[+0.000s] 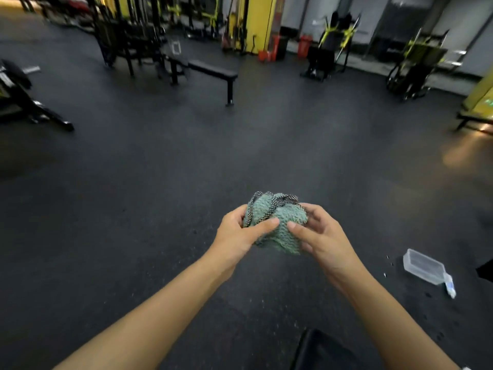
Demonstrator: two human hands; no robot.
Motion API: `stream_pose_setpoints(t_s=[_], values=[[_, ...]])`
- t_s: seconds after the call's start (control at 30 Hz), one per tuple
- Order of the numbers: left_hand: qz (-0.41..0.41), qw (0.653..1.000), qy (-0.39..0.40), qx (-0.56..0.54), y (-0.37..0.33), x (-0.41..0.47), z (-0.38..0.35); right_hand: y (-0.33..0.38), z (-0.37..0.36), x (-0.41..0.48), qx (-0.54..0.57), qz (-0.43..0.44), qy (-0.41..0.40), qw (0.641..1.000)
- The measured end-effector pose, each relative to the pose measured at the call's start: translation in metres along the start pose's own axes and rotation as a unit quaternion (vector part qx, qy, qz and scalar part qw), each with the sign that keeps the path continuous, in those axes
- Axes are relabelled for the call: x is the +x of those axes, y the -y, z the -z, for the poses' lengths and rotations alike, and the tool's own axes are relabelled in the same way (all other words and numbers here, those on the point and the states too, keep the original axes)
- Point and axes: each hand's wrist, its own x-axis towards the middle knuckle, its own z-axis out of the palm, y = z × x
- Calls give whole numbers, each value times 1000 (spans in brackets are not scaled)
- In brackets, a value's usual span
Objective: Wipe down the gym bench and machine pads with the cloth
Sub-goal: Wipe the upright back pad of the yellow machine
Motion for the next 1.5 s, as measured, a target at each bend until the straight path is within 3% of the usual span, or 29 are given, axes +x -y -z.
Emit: stream_pose_setpoints(t_s=[0.37,0.73,1.0,1.13,1.23,1.4,1.5], values=[[-92,990,-84,70,-169,-24,51,165,-70,5,-55,155,108,980],[-106,988,-113,26,-274,-83,116,263,-145,1,-129,244,148,950],[-94,987,-89,94,-314,-129,169,311,-209,-4,-131,294,227,919],[-145,963,-78,212,-330,-140,184,313,-245,0,-160,306,269,899],[-193,925,-143,296,-338,-138,194,310,-269,9,-189,325,289,880],[-221,895,-209,327,-347,-124,225,318,-293,44,-215,336,312,862],[-216,881,-223,356,-357,-110,245,322,-304,77,-283,349,336,827]])
